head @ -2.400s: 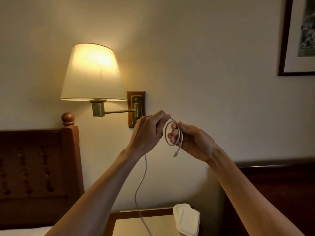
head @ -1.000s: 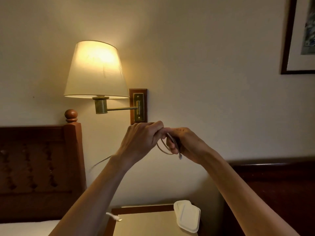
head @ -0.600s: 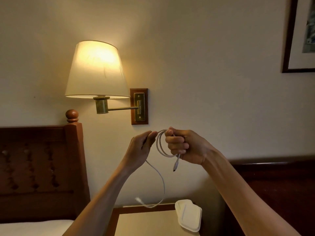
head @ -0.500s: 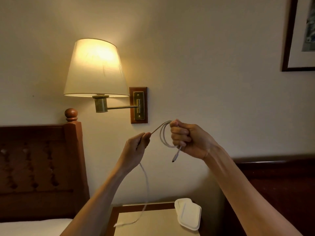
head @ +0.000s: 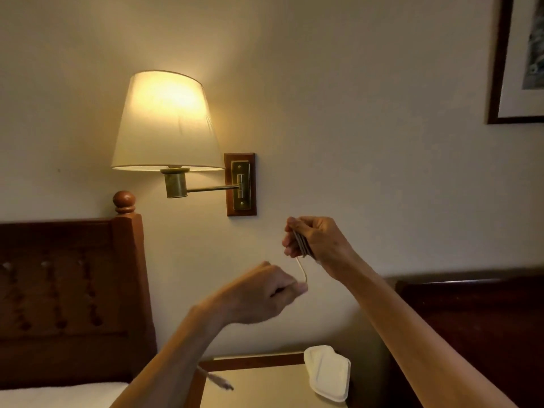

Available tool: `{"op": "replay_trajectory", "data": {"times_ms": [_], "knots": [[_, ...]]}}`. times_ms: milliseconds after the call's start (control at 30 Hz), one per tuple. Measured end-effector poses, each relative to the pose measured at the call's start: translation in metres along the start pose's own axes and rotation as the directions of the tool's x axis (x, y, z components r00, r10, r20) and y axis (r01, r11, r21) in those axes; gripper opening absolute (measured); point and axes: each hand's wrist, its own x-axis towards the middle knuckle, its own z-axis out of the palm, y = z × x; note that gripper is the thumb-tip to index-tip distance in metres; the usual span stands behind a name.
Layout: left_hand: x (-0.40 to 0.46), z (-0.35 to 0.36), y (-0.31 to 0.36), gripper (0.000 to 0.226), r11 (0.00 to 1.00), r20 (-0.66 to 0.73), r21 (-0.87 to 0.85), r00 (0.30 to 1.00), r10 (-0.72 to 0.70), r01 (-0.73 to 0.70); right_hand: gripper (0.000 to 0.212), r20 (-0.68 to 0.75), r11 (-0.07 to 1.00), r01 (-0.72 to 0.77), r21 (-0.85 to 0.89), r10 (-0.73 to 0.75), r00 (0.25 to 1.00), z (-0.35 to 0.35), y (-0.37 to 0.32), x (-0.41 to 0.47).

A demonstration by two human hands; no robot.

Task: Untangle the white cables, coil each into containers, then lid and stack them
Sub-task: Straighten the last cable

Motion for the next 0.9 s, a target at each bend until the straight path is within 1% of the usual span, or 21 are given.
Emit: {"op": "replay_trajectory", "data": {"times_ms": [67, 133, 167, 233, 300, 400, 467, 500, 533, 567, 600, 633, 667, 700, 733, 800, 867, 900], "knots": [[0.001, -0.015, 0.003, 0.037, 0.992, -0.168, 0.097, 0.981, 0.1, -0.085, 0.028, 0.006, 0.992, 0.034, -0.125, -0.033, 0.999, 0.001, 0.0, -0.004], [0.003, -0.027, -0.001, 0.031, 0.969, -0.331, 0.207, 0.923, 0.199, -0.135, 0.03, 0.016, 0.968, 0.057, -0.244, -0.055, 0.998, 0.002, -0.001, -0.008], [0.004, -0.031, -0.004, 0.027, 0.953, -0.383, 0.267, 0.892, 0.238, -0.14, 0.031, 0.035, 0.957, 0.065, -0.283, -0.057, 0.998, 0.002, -0.002, -0.01], [0.007, -0.036, -0.012, 0.024, 0.919, -0.443, 0.376, 0.849, 0.288, -0.116, 0.033, 0.092, 0.94, 0.076, -0.333, -0.048, 0.995, 0.004, -0.004, -0.013], [0.01, -0.038, -0.021, 0.033, 0.903, -0.481, 0.422, 0.826, 0.296, -0.078, 0.035, 0.154, 0.936, 0.061, -0.347, -0.007, 0.988, 0.005, -0.009, -0.016], [0.013, -0.037, -0.036, 0.044, 0.934, -0.544, 0.352, 0.799, 0.255, -0.058, 0.042, 0.206, 0.954, -0.009, -0.301, 0.074, 0.976, 0.004, -0.018, -0.02], [0.016, -0.033, -0.042, 0.046, 0.968, -0.564, 0.237, 0.8, 0.205, -0.08, 0.045, 0.252, 0.974, -0.065, -0.216, 0.12, 0.96, 0.002, -0.019, -0.019], [0.018, -0.031, -0.044, 0.046, 0.98, -0.558, 0.17, 0.81, 0.18, -0.1, 0.044, 0.277, 0.985, -0.111, -0.132, 0.144, 0.95, 0.0, -0.017, -0.017], [0.018, -0.03, -0.046, 0.045, 0.988, -0.547, 0.102, 0.823, 0.154, -0.117, 0.041, 0.305, 0.984, -0.179, -0.004, 0.171, 0.937, -0.003, -0.015, -0.015], [0.018, -0.029, -0.049, 0.045, 0.992, -0.536, 0.034, 0.835, 0.121, -0.122, 0.038, 0.335, 0.955, -0.253, 0.157, 0.19, 0.923, -0.008, -0.015, -0.013], [0.016, -0.029, -0.054, 0.045, 0.993, -0.523, -0.025, 0.848, 0.082, -0.112, 0.036, 0.367, 0.896, -0.315, 0.312, 0.192, 0.91, -0.014, -0.015, -0.011], [0.013, -0.029, -0.059, 0.044, 0.993, -0.5, -0.079, 0.865, 0.038, -0.09, 0.034, 0.4, 0.829, -0.357, 0.43, 0.18, 0.899, -0.02, -0.014, -0.009], [0.009, -0.027, -0.064, 0.043, 0.99, -0.458, -0.131, 0.889, -0.006, -0.06, 0.033, 0.428, 0.778, -0.386, 0.497, 0.167, 0.888, -0.024, -0.014, -0.009], [0.006, -0.024, -0.07, 0.04, 0.985, -0.396, -0.171, 0.917, -0.048, -0.023, 0.032, 0.447, 0.746, -0.405, 0.528, 0.161, 0.88, -0.027, -0.013, -0.008], [0.003, -0.021, -0.075, 0.036, 0.982, -0.329, -0.187, 0.941, -0.078, 0.016, 0.032, 0.46, 0.726, -0.419, 0.546, 0.159, 0.874, -0.029, -0.011, -0.008], [0.001, -0.015, -0.086, 0.031, 0.987, -0.244, -0.136, 0.963, -0.117, 0.085, 0.03, 0.48, 0.671, -0.438, 0.599, 0.137, 0.866, -0.031, -0.006, -0.006], [-0.003, -0.01, -0.099, 0.027, 0.986, -0.236, -0.013, 0.958, -0.165, 0.167, 0.027, 0.476, 0.621, -0.434, 0.653, 0.109, 0.872, -0.034, -0.006, -0.003], [-0.005, -0.008, -0.109, 0.025, 0.973, -0.24, 0.084, 0.952, -0.19, 0.215, 0.025, 0.461, 0.611, -0.422, 0.67, 0.104, 0.881, -0.036, -0.007, -0.001]]}}
